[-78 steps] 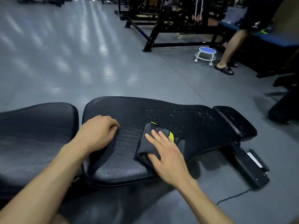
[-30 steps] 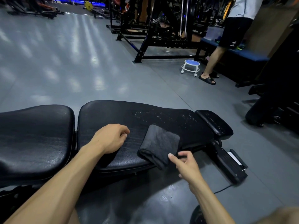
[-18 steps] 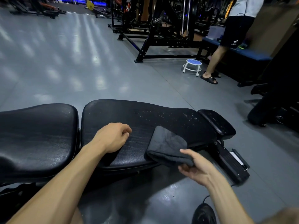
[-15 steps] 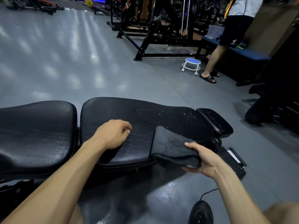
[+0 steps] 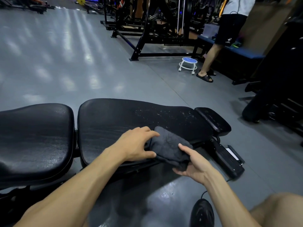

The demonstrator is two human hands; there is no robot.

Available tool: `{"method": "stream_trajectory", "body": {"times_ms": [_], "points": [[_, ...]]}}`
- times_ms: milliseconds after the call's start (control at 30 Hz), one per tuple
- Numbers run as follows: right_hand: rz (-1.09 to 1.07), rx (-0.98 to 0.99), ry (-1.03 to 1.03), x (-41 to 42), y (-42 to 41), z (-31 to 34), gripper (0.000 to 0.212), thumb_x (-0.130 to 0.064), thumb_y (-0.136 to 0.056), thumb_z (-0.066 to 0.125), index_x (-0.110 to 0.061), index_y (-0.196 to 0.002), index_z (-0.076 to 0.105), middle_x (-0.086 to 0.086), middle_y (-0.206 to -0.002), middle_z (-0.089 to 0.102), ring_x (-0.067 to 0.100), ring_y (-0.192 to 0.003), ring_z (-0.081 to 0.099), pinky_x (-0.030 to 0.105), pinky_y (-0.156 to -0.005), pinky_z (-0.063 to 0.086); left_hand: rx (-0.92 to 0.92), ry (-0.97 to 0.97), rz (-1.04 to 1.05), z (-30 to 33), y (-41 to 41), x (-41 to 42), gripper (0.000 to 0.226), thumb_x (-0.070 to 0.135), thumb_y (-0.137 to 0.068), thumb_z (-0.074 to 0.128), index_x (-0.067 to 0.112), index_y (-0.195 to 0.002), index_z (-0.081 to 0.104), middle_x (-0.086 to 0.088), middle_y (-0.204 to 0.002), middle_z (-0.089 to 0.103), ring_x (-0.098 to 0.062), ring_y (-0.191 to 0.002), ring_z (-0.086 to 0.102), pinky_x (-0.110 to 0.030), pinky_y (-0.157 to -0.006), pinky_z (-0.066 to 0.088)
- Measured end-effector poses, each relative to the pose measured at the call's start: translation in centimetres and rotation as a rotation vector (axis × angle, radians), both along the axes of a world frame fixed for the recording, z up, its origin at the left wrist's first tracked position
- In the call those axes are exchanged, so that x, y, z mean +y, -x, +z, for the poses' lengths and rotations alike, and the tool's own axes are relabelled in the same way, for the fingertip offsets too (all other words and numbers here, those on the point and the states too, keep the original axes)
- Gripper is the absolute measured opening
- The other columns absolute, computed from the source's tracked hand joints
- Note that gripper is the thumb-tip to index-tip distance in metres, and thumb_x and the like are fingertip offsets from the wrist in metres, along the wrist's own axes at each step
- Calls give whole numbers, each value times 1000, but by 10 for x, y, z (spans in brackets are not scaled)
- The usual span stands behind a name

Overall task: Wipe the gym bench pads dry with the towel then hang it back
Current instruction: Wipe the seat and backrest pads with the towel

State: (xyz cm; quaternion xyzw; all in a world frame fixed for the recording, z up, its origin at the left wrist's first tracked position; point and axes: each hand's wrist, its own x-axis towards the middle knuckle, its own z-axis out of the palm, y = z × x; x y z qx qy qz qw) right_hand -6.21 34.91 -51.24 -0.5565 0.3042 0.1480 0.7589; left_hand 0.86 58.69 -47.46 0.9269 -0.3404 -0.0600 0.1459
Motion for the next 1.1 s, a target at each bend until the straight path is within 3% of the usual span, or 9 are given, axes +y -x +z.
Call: {"method": "stream_trajectory", "body": {"times_ms": [133,300,433,567,633,767,833,967,1100], "points": [[28,27,-11,-3,-1,2,34,-31,-90,73,-10,-117,70,14,-117,74,33,-105,71,48,-87,57,-128,-134,-79,-12,11,-31,54,57,-82,68,38,-130,52,9,-129,50,-20,-112,51,-35,-87,43],[-32,-69,139,-18,-13,25,3,-11,-90,68,-10,-93,70,11,-79,74,21,-64,67,26,-51,47,6,31,-59,-8,6,-26,38,59,-86,62,39,-119,60,14,-120,53,-14,-109,55,-36,-85,52],[-32,-324,675,-40,-33,88,10,-15,-87,72,-6,-86,73,10,-76,74,21,-61,69,29,-55,55,-21,77,16,0,-4,-9,30,55,-93,56,41,-119,61,17,-124,56,-13,-110,60,-41,-88,53],[329,-347,1421,-13,-49,123,19,-28,-80,68,-13,-69,65,1,-65,67,23,-68,66,31,-55,45,-63,122,165,6,-14,18,24,52,-95,54,42,-116,62,19,-119,57,-12,-106,61,-42,-89,53],[516,-355,1618,23,-60,111,22,-28,-81,66,-11,-71,58,7,-75,62,33,-80,64,31,-60,40,-75,150,244,7,-18,32,22,49,-95,55,41,-114,63,17,-116,60,-14,-106,62,-40,-88,53],[909,-358,1491,102,-67,53,51,-61,-92,54,-11,-83,61,19,-110,61,38,-105,60,37,-79,43,-79,195,368,5,-23,56,18,43,-94,59,38,-111,65,16,-111,63,-14,-108,63,-39,-89,52],[871,-334,1445,111,-68,42,64,-67,-97,39,-11,-88,67,18,-117,62,38,-109,59,39,-82,43,-69,194,384,4,-22,60,18,43,-94,59,38,-110,65,15,-110,63,-15,-108,62,-41,-90,52],[650,-383,1384,84,-71,37,30,-54,-94,56,-27,-107,55,1,-110,68,31,-105,62,39,-83,49,-71,153,381,2,-19,66,18,45,-96,56,40,-111,64,16,-110,62,-15,-104,63,-41,-86,54],[645,-259,1354,78,-73,30,50,-39,-86,63,-21,-131,52,5,-113,67,33,-108,62,37,-86,50,-53,138,395,0,-20,71,18,44,-97,55,39,-111,64,18,-111,61,-12,-105,63,-37,-84,53]]}}
